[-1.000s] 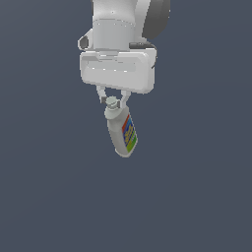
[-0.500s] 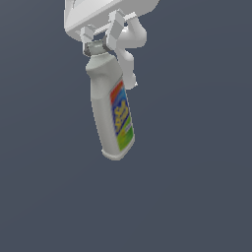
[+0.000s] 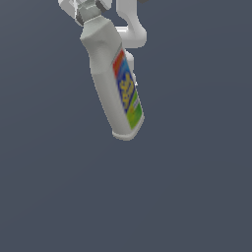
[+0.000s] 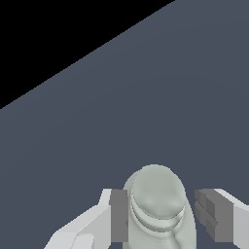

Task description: Pick up the object and move it to a goal position.

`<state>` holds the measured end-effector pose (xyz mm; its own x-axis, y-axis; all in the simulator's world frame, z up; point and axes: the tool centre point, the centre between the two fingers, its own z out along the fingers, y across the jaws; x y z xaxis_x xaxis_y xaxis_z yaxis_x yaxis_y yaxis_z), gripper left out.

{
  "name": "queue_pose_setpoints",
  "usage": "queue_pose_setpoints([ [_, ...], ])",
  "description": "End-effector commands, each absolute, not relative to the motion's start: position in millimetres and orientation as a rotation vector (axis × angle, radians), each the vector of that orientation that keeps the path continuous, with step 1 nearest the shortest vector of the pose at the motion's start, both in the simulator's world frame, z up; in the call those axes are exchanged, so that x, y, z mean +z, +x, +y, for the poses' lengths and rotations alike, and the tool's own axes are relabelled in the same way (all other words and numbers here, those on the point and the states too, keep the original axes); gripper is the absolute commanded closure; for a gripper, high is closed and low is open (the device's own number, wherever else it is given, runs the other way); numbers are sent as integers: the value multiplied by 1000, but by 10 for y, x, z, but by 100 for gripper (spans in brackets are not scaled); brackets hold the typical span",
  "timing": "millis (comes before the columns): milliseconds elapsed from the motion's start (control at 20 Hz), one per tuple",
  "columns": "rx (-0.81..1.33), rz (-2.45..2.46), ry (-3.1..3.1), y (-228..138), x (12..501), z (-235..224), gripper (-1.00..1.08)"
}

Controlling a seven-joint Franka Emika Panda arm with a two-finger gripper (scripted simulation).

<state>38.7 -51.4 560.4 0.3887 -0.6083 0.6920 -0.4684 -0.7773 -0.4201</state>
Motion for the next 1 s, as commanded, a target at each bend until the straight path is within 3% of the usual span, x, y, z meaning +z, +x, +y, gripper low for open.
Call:
queue_pose_setpoints([
  [0,-1369,969,-2463,368,5723,-518,108],
  [350,-1348,973,-2480,411,5652,-543,108],
  [950,-1347,969,-2480,714,5934,-767,108],
])
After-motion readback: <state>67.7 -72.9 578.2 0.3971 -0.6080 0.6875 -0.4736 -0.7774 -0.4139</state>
